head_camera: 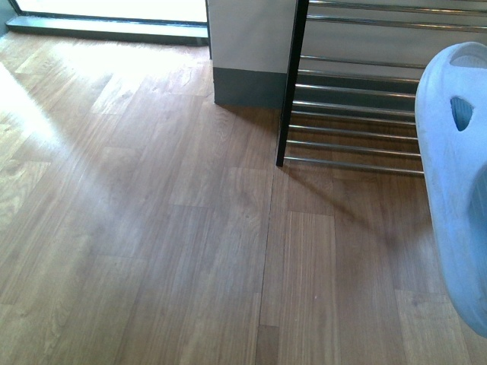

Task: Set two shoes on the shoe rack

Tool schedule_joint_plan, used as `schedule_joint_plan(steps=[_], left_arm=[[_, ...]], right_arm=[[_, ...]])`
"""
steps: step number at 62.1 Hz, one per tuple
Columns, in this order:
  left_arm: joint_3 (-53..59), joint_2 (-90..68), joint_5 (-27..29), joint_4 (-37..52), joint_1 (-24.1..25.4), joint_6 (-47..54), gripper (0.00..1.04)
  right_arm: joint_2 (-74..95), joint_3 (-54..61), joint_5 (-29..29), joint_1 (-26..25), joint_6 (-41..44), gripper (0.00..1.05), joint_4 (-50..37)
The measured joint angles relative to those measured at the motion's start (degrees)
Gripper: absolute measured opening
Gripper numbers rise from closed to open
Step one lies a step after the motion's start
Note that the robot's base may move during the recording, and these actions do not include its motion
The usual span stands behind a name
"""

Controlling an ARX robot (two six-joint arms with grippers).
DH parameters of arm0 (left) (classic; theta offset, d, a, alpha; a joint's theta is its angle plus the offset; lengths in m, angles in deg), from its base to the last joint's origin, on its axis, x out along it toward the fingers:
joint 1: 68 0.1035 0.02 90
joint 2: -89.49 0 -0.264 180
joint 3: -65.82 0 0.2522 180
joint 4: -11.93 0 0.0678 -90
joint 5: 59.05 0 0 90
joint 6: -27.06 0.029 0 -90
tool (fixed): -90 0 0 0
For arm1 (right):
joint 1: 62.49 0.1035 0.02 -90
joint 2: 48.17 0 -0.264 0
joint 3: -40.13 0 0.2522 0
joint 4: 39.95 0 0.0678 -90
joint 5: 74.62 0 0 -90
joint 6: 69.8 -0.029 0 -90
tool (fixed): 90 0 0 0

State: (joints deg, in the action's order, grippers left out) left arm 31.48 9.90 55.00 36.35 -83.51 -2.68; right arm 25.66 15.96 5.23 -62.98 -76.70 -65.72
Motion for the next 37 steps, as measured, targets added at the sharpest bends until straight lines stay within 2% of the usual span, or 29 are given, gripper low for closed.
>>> schedule_joint_plan(steps=[37], left_arm=[[0.1,0.0,-0.2,0.0,-0.3,0.1,0.02]], right_arm=[[0.0,0.0,0.5,-0.1,0.0,0.01,0.0]])
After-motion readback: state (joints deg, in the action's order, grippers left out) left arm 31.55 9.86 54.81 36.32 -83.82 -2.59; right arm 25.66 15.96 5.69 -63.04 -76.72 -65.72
